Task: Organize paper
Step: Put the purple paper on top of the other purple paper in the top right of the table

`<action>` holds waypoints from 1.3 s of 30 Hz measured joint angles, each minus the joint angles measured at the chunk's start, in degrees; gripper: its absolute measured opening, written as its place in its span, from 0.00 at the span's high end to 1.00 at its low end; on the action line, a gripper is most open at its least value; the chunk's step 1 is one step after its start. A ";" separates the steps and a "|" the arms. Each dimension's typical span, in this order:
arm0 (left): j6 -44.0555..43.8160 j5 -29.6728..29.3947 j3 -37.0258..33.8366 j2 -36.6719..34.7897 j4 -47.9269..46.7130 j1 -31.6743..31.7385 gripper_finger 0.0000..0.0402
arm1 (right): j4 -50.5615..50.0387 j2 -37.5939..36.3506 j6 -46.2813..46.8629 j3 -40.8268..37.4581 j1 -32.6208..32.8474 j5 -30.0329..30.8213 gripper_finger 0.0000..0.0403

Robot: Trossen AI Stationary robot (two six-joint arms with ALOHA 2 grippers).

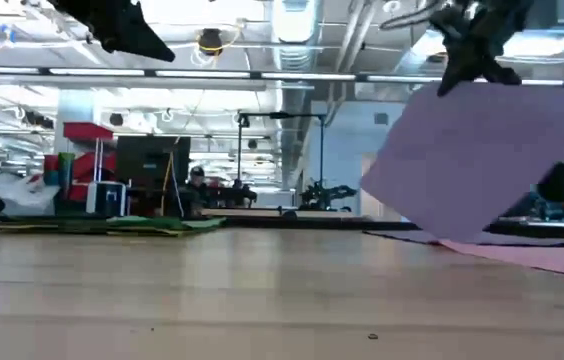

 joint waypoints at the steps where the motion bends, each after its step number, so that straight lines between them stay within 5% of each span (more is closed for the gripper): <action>1: 0.00 0.00 0.00 0.02 -0.04 -0.01 1.00 | 0.08 0.52 -0.61 -0.44 -0.56 0.04 1.00; 27: -2.34 0.20 0.00 0.04 -2.96 0.00 1.00 | 10.11 4.40 -5.95 -12.16 -11.33 4.81 0.99; 39: 0.65 7.50 0.02 6.37 -5.88 0.00 1.00 | 8.20 4.37 -12.88 -12.16 -11.42 8.64 0.78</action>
